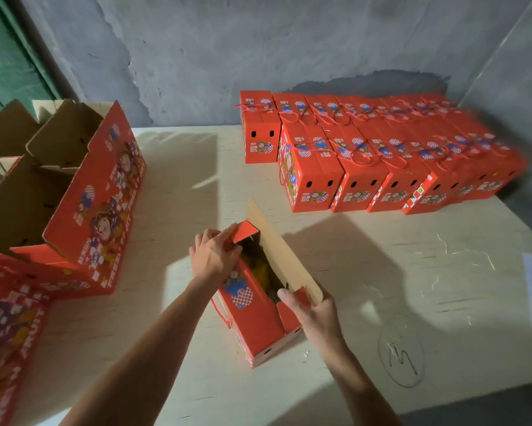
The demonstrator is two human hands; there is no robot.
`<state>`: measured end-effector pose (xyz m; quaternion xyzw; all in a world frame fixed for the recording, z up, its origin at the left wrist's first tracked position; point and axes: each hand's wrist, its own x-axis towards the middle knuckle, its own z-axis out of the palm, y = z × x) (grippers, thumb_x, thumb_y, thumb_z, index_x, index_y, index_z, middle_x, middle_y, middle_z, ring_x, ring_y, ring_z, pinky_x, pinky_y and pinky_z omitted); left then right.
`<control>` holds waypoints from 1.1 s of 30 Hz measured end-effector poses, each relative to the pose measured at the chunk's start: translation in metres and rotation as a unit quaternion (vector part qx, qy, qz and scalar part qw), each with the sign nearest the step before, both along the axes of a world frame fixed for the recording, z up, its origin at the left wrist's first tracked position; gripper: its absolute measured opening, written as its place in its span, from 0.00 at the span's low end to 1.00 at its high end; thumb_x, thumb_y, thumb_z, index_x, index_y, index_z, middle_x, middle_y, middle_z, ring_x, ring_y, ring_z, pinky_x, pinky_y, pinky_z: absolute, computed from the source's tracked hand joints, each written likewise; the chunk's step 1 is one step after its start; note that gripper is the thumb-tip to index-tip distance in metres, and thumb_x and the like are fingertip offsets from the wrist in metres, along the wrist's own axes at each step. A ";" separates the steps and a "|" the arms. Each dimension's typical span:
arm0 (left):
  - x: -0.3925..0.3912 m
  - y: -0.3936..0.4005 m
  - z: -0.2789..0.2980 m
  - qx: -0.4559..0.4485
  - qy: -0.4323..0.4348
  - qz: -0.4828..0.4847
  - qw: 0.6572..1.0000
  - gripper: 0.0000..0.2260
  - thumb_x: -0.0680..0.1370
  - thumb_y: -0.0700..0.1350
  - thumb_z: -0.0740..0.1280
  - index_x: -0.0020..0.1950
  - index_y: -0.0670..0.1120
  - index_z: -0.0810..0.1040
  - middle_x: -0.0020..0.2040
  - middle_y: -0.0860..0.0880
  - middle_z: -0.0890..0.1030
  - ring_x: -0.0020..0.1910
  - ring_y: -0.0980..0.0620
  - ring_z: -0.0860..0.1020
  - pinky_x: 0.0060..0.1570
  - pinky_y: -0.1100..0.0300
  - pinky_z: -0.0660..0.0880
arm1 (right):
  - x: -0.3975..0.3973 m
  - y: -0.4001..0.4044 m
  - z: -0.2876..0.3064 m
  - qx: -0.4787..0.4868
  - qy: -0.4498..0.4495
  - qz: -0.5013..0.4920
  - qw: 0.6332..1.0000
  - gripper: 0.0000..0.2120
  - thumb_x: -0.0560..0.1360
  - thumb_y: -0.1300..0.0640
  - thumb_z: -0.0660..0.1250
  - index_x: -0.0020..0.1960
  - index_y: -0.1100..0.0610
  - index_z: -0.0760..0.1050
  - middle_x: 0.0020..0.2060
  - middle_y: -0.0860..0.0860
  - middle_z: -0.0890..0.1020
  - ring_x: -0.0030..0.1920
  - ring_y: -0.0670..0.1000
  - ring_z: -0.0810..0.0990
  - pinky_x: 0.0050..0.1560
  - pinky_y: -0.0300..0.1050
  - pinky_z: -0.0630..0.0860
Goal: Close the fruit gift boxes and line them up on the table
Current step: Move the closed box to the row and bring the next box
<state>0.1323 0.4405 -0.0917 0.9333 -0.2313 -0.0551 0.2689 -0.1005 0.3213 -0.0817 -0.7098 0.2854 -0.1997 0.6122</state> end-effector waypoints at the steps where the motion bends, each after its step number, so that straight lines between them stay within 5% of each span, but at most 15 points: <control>1: -0.002 0.002 0.000 0.000 -0.001 0.008 1.000 0.25 0.79 0.57 0.66 0.76 0.63 0.70 0.64 0.47 0.75 0.64 0.44 0.70 0.63 0.46 0.67 | 0.000 0.003 -0.004 -0.008 0.011 -0.018 1.000 0.21 0.67 0.33 0.79 0.48 0.48 0.83 0.39 0.49 0.87 0.40 0.49 0.87 0.37 0.49 0.85; 7: -0.023 0.024 0.004 -0.018 0.005 0.096 0.995 0.25 0.77 0.56 0.68 0.74 0.64 0.72 0.63 0.48 0.76 0.64 0.44 0.69 0.65 0.47 0.65 | 0.004 0.005 -0.025 0.006 0.103 -0.077 0.992 0.22 0.61 0.34 0.81 0.45 0.49 0.85 0.39 0.41 0.87 0.43 0.41 0.86 0.40 0.40 0.83; 12: -0.044 0.052 -0.001 0.042 -0.053 0.138 0.988 0.25 0.80 0.60 0.65 0.76 0.58 0.70 0.64 0.45 0.76 0.65 0.41 0.70 0.72 0.43 0.57 | 0.023 -0.011 -0.027 -0.030 0.175 -0.026 0.984 0.25 0.57 0.33 0.81 0.44 0.50 0.87 0.36 0.42 0.87 0.40 0.42 0.86 0.45 0.50 0.84; 18: -0.063 0.069 0.003 0.058 -0.059 0.164 0.983 0.29 0.77 0.72 0.61 0.74 0.61 0.72 0.63 0.44 0.75 0.61 0.41 0.71 0.66 0.45 0.63 | 0.052 -0.030 -0.017 -0.328 0.183 -0.065 0.924 0.24 0.58 0.28 0.78 0.38 0.48 0.84 0.33 0.45 0.85 0.38 0.51 0.86 0.37 0.45 0.80; 21: -0.075 0.074 0.007 0.038 -0.056 0.178 0.982 0.24 0.80 0.68 0.57 0.72 0.61 0.76 0.58 0.42 0.75 0.57 0.40 0.72 0.60 0.45 0.67 | 0.072 -0.048 -0.005 -0.408 0.195 -0.064 0.890 0.30 0.60 0.26 0.76 0.50 0.48 0.82 0.46 0.48 0.84 0.47 0.56 0.86 0.41 0.48 0.79; 23: -0.081 0.082 0.007 -0.005 -0.047 0.185 0.982 0.22 0.81 0.63 0.57 0.70 0.59 0.78 0.55 0.41 0.75 0.55 0.39 0.72 0.55 0.46 0.71 | 0.086 -0.057 0.001 -0.431 0.264 -0.034 0.862 0.46 0.61 0.22 0.71 0.67 0.52 0.74 0.54 0.52 0.78 0.50 0.59 0.84 0.42 0.50 0.79; 26: -0.078 0.089 0.010 -0.043 -0.042 0.185 0.981 0.15 0.82 0.58 0.64 0.66 0.58 0.82 0.50 0.41 0.75 0.51 0.39 0.73 0.52 0.47 0.73 | 0.094 -0.058 0.004 -0.380 0.287 -0.032 0.879 0.56 0.59 0.23 0.73 0.76 0.53 0.61 0.59 0.56 0.75 0.51 0.62 0.83 0.43 0.52 0.80; 29: -0.072 0.090 0.016 -0.066 -0.007 0.194 0.979 0.13 0.79 0.60 0.69 0.62 0.60 0.84 0.46 0.45 0.73 0.49 0.41 0.73 0.51 0.49 0.75 | 0.090 -0.052 0.000 -0.332 0.239 -0.075 0.909 0.56 0.60 0.29 0.78 0.77 0.52 0.58 0.65 0.55 0.77 0.56 0.63 0.83 0.48 0.54 0.80; 33: -0.079 0.096 0.010 -0.108 0.022 0.216 0.970 0.13 0.76 0.64 0.71 0.56 0.60 0.86 0.44 0.51 0.72 0.45 0.48 0.76 0.43 0.54 0.78 | 0.085 -0.032 -0.007 -0.363 0.151 -0.114 0.912 0.42 0.72 0.35 0.73 0.77 0.50 0.59 0.66 0.53 0.79 0.58 0.59 0.83 0.50 0.54 0.79</control>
